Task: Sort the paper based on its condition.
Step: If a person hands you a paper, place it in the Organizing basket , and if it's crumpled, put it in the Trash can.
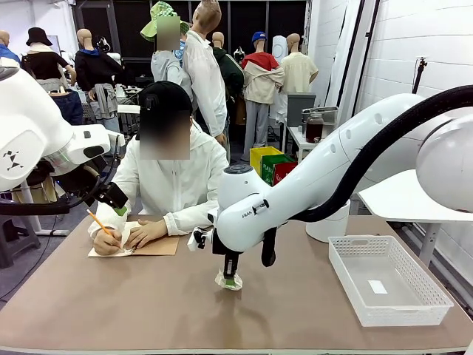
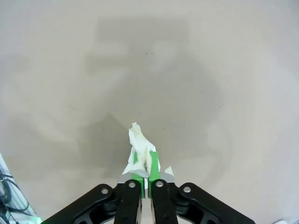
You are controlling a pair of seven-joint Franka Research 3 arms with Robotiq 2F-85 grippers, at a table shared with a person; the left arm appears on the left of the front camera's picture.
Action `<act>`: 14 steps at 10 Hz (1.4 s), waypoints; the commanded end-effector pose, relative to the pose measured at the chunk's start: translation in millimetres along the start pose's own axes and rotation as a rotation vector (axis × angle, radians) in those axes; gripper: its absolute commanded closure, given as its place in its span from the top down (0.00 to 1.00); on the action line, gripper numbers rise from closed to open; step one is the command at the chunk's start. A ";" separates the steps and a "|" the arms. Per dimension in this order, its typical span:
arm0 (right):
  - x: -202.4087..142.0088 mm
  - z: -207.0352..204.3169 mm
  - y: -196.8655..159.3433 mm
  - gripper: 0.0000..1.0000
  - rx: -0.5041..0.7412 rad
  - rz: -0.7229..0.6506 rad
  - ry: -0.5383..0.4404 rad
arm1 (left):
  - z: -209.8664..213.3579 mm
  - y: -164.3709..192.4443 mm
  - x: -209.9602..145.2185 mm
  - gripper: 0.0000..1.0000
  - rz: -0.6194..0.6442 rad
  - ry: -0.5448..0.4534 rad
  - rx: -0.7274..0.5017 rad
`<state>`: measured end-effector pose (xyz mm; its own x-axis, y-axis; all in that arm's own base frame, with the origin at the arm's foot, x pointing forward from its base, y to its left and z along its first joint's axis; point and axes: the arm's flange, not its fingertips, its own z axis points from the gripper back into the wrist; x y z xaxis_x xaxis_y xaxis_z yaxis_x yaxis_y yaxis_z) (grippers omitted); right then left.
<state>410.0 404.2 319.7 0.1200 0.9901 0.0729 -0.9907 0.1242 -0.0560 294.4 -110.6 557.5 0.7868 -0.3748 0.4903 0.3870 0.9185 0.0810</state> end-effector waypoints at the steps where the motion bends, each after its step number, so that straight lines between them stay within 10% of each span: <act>1: -2.0 -2.1 2.1 0.00 0.003 -0.023 0.014 | 0.5 0.1 0.0 1.00 0.000 -0.001 -0.001; 7: -23.3 86.9 -14.4 0.00 -0.043 -0.152 0.026 | 0.5 0.1 0.0 1.00 0.000 -0.001 -0.001; 14: -83.2 204.9 -117.2 0.00 -0.379 -0.356 0.055 | 0.5 0.1 0.0 1.00 0.000 -0.001 -0.001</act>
<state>496.2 283.2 529.2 0.4344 0.8899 0.1390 -0.8143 0.4540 -0.3617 294.3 -110.5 557.7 0.7867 -0.3743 0.4909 0.3866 0.9187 0.0810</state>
